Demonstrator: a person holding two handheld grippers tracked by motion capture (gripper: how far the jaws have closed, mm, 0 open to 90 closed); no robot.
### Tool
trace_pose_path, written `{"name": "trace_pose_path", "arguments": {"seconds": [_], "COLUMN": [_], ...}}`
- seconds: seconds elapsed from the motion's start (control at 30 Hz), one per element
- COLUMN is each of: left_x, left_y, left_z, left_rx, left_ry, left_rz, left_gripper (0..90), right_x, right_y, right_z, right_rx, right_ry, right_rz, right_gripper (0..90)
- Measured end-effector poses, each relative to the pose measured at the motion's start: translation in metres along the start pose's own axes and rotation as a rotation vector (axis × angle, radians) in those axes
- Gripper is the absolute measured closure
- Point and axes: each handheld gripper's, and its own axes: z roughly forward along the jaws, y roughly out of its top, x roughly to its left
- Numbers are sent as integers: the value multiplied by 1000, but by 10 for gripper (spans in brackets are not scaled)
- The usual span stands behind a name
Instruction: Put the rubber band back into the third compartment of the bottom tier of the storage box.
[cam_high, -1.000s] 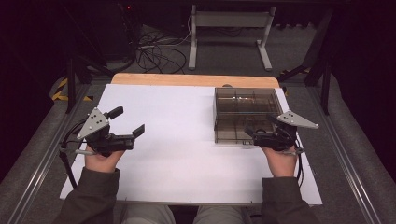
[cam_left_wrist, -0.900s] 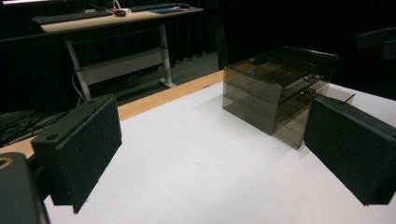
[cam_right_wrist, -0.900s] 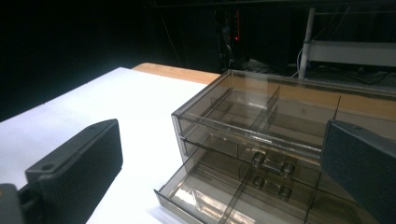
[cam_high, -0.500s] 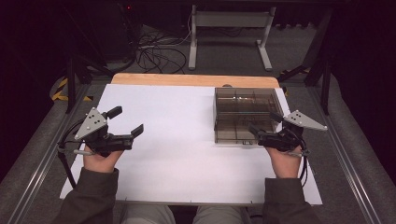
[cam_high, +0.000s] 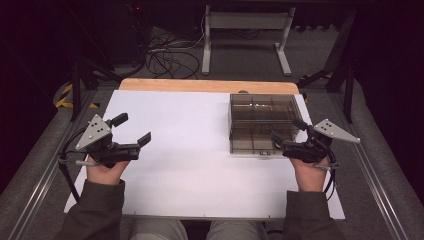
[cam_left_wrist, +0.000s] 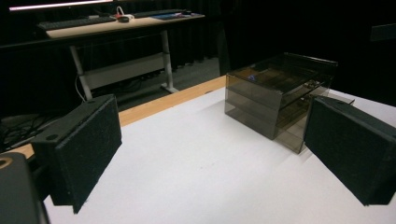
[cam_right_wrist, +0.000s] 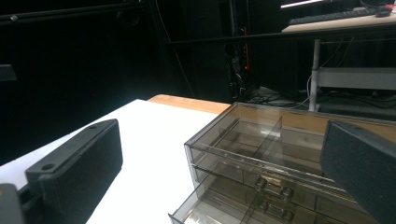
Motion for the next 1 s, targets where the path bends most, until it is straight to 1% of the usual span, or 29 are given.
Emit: {"name": "trace_pose_path", "arguments": {"seconds": [0.13, 0.2, 0.5, 0.6, 0.73, 0.87, 1.0], "left_x": [0, 0, 2, 3, 4, 4, 4], "left_y": [1, 2, 3, 3, 3, 4, 4], "left_z": [-2, -3, -7, -8, -9, -9, -9], "left_rx": [-6, -8, -15, -15, -17, -23, -17], "left_ry": [0, 2, 10, 9, 10, 12, 9], "left_rz": [2, 3, 5, 2, 3, 2, 4], "left_gripper": [52, 52, 52, 52, 52, 51, 52], "right_x": [0, -1, -5, -6, -7, -6, -5], "right_y": [1, 1, 3, 2, 2, 3, 3], "right_z": [-3, -4, -12, -14, -16, -16, -16], "right_rx": [-14, -22, -48, -70, -79, -76, -72], "right_ry": [5, 8, -2, -2, -7, -6, -6], "right_rz": [3, 13, 25, 37, 36, 31, 27], "right_gripper": [0, 0, 0, 0, 0, 0, 0]}}
